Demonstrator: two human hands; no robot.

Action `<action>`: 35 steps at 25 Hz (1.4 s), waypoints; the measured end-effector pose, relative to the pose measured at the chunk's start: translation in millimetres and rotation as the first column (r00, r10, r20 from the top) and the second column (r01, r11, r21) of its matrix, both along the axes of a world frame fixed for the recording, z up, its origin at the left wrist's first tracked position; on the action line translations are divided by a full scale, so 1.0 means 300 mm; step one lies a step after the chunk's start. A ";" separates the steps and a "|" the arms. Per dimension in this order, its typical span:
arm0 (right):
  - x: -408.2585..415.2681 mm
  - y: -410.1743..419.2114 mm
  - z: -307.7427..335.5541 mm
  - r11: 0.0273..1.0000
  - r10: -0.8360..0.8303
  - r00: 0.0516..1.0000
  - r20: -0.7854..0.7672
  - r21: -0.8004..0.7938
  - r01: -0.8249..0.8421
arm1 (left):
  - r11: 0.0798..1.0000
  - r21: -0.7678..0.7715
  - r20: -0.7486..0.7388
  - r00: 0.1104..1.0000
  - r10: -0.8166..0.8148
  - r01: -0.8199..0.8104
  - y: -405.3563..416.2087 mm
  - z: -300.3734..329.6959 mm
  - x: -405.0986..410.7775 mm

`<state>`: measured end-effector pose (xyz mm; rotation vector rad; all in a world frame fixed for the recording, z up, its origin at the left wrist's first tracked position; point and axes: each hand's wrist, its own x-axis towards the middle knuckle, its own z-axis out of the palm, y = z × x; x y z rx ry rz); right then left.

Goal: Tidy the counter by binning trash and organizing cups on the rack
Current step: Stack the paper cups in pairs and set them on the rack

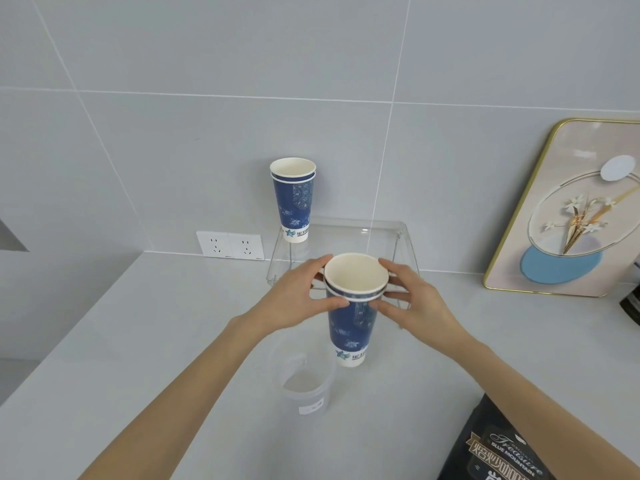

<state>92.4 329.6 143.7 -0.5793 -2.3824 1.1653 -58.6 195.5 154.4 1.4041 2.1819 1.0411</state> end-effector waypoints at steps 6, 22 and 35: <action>-0.150 0.035 0.203 0.998 0.043 0.988 -0.145 0.057 -0.035 | 0.979 0.184 -0.004 0.996 0.086 -0.084 0.006 0.201 -0.092; -0.588 0.128 0.110 0.997 0.056 0.993 -0.108 -0.051 -0.062 | 0.929 0.222 0.097 0.955 0.280 -0.295 0.098 0.104 -0.430; -0.586 0.097 0.120 0.985 0.148 0.986 -0.078 0.098 -0.140 | 0.933 0.207 0.124 0.953 0.275 -0.296 0.079 0.111 -0.412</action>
